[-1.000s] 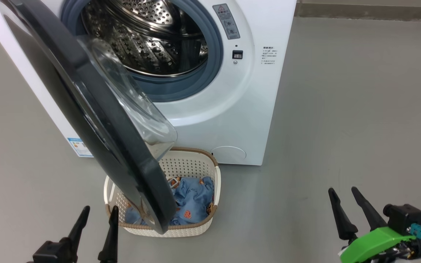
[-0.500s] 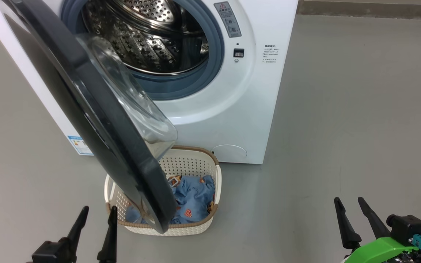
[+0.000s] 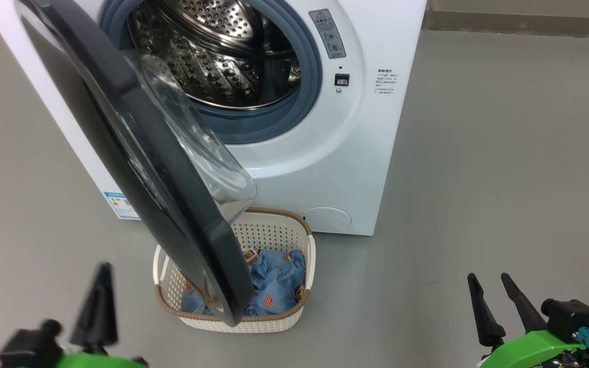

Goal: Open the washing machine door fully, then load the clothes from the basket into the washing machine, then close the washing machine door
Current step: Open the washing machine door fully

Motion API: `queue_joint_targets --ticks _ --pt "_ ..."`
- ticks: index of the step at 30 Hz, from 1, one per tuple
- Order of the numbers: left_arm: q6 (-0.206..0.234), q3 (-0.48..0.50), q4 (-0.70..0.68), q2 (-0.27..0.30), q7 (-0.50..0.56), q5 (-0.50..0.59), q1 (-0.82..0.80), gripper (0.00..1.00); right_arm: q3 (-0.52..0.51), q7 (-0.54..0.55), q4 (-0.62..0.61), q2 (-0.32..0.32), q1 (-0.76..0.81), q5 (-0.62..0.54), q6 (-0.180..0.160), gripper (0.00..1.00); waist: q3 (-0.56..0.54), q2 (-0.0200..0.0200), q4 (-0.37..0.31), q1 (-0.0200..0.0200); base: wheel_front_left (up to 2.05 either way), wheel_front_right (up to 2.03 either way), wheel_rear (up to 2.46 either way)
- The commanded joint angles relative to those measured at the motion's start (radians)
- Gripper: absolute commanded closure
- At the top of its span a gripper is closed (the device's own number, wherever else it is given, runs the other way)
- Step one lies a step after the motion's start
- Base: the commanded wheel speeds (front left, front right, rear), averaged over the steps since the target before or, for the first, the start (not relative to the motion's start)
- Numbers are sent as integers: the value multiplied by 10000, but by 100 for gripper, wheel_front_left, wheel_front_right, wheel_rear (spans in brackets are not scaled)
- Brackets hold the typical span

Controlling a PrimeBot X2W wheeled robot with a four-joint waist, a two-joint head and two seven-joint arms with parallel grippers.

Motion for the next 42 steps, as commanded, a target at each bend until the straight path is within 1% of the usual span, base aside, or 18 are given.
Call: queue_joint_targets --ticks 1,5,7,8,11,13,16,19,22,24,25,26,27,29,36,42 --pt "-27 431 -515 65 -65 -56 -531 100 174 -120 -269 -58 77 -122 16 0 -8 0 21 0 0 0 0" --pt "-10 571 -1703 -45 -65 -92 -641 100 109 -120 -334 -48 117 -147 16 0 -14 0 82 0 0 0 0" --pt "35 396 -2392 -73 -65 -44 -680 100 101 -120 -361 -52 120 -172 16 0 0 0 92 0 0 0 0" --pt "120 114 -3106 -85 -65 50 -698 100 98 -120 -389 -52 109 -189 16 0 13 0 92 0 0 0 0" --pt "294 -502 -4133 -92 -65 164 -691 100 84 -120 -439 -37 82 -203 16 0 51 0 74 0 0 0 0" --pt "300 -1091 -4554 -93 -65 313 -645 100 85 -120 -459 -28 64 -209 16 0 69 0 57 0 0 0 0" --pt "258 -2063 -4791 -94 -65 488 -603 100 113 -120 -468 -19 44 -209 16 0 95 0 33 0 0 0 0" --pt "225 -2916 -4481 -95 -43 560 -626 100 145 -120 -481 2 36 -205 16 0 124 0 10 0 0 0 0" --pt "236 -3612 -3846 -95 2 443 -706 100 224 -120 -482 31 13 -209 16 0 157 0 -36 0 0 0 0" --pt "273 -3953 -3294 -96 35 426 -788 100 282 -120 -477 46 -13 -208 16 0 178 0 -73 0 0 0 0" --pt "273 -3953 -3294 -96 35 426 -788 100 282 -120 -477 46 -13 -208 16 0 178 0 -73 0 0 0 0" --pt "316 -4087 -3037 -96 30 255 -823 100 313 -120 -472 50 -31 -200 16 0 193 0 -91 0 0 0 0" --pt "383 -4270 -2475 -96 24 111 -941 100 367 -120 -467 54 -74 -185 16 0 216 0 -121 0 0 0 0" --pt "417 -4329 -2209 -96 17 -43 -997 100 383 -120 -469 53 -96 -180 16 0 229 0 -131 0 0 0 0" --pt "561 -4446 -247 -96 -22 -582 -1586 100 380 -120 -494 57 -162 -172 16 0 240 0 -166 0 0 0 0" --pt "711 -4305 604 -96 -56 -1018 -2021 100 397 -120 -506 49 -162 -166 16 0 265 0 -180 0 0 0 0"
